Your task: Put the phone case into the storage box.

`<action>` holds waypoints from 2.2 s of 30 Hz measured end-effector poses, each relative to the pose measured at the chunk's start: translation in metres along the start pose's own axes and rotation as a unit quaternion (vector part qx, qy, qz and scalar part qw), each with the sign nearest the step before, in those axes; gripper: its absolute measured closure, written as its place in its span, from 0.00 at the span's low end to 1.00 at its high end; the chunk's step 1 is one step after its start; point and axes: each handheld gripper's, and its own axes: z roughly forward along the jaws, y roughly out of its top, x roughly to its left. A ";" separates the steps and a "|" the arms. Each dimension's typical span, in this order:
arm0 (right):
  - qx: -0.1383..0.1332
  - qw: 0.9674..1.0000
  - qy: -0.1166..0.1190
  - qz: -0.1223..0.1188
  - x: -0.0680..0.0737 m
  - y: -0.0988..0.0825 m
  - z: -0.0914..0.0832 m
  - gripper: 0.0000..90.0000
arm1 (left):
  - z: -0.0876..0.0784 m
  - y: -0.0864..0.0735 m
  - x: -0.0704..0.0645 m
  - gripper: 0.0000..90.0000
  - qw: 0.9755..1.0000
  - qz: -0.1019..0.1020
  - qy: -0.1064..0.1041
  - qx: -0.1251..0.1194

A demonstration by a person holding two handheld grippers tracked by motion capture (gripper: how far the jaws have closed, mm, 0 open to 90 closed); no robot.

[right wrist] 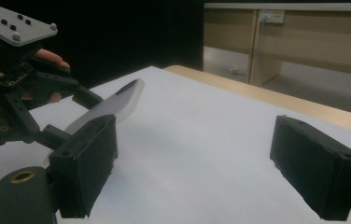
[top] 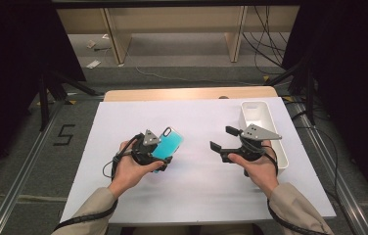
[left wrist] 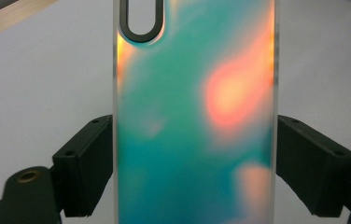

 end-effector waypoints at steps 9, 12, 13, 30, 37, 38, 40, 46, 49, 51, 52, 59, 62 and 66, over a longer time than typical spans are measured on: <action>-0.001 1.000 0.000 0.000 0.001 0.002 0.005 0.17 | 0.001 0.001 -0.003 0.19 1.000 0.003 -0.003 0.000; -0.001 1.000 0.001 -0.001 0.002 0.002 0.007 0.15 | 0.001 0.001 -0.003 0.19 1.000 0.004 -0.003 -0.001; 0.000 1.000 0.001 -0.001 0.002 0.002 0.007 0.15 | 0.001 0.001 -0.003 0.19 1.000 0.003 -0.003 -0.001; 0.001 1.000 0.005 -0.002 0.003 0.004 0.014 0.14 | 0.002 0.004 -0.009 0.19 1.000 0.009 -0.005 -0.004; 0.001 1.000 0.006 0.000 0.004 0.005 0.017 0.14 | 0.003 0.004 -0.011 0.19 1.000 0.013 -0.007 -0.004; 0.000 1.000 0.006 0.000 0.004 0.005 0.018 0.14 | 0.003 0.004 -0.011 0.19 1.000 0.013 -0.008 -0.004; 0.001 1.000 0.007 0.001 0.004 0.006 0.018 0.14 | 0.003 0.005 -0.011 0.19 1.000 0.014 -0.008 -0.005; 0.002 1.000 0.008 0.002 0.005 0.006 0.022 0.14 | 0.004 0.006 -0.014 0.19 1.000 0.015 -0.010 -0.006; 0.001 1.000 0.009 0.003 0.005 0.006 0.023 0.14 | 0.004 0.006 -0.015 0.19 1.000 0.018 -0.011 -0.006; 0.002 1.000 0.008 0.004 0.005 0.006 0.024 0.14 | 0.004 0.007 -0.016 0.19 1.000 0.018 -0.011 -0.007; 0.001 1.000 0.009 0.005 0.005 0.006 0.024 0.14 | 0.004 0.007 -0.016 0.19 1.000 0.019 -0.011 -0.007; 0.002 1.000 0.010 0.010 0.005 0.006 0.028 0.14 | 0.005 0.007 -0.018 0.19 1.000 0.020 -0.013 -0.007; 0.001 1.000 0.011 0.011 0.005 0.006 0.029 0.15 | 0.006 0.007 -0.020 0.19 1.000 0.022 -0.014 -0.008; 0.002 1.000 0.013 0.011 0.006 0.007 0.031 0.15 | 0.006 0.008 -0.023 0.19 1.000 0.024 -0.016 -0.009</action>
